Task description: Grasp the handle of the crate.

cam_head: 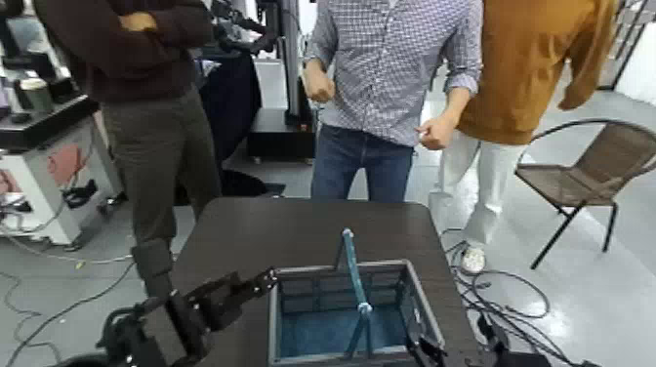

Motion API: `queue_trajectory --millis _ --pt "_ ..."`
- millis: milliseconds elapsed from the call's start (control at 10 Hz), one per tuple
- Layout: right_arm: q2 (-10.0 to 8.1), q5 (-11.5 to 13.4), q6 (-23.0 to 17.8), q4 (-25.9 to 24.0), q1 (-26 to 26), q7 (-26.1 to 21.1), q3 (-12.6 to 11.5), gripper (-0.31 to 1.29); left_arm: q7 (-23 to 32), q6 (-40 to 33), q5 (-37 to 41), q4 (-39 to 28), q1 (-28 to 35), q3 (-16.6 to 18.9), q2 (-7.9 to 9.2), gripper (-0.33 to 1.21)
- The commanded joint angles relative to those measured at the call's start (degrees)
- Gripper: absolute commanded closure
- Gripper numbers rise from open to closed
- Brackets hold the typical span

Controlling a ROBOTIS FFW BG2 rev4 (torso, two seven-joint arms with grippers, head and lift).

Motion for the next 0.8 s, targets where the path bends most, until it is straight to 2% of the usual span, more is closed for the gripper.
queue_trajectory --millis 100,300,600,800 --pt "-0.1 -0.1 0.0 0.3 -0.3 0.1 0.3 0.16 -1.2 6.7 11.5 8.7 -7.7 -3.2 0.9 0.13" --pt "-0.19 -0.3 -0.1 0.4 -0.6 0.1 0.6 0.16 -3.7 8.7 17.8 16.2 -14.2 -8.4 1.16 0.13" --pt "-0.1 -0.6 -0.4 0.9 -0.9 0.1 1.0 0.16 -6.0 10.9 23.3 22.8 -20.9 -15.5 1.16 0.13" --pt "-0.19 -0.7 -0.5 1.0 -1.0 0.2 1.1 0.16 -6.2 13.7 26.0 25.7 -24.3 -18.6 1.16 0.13"
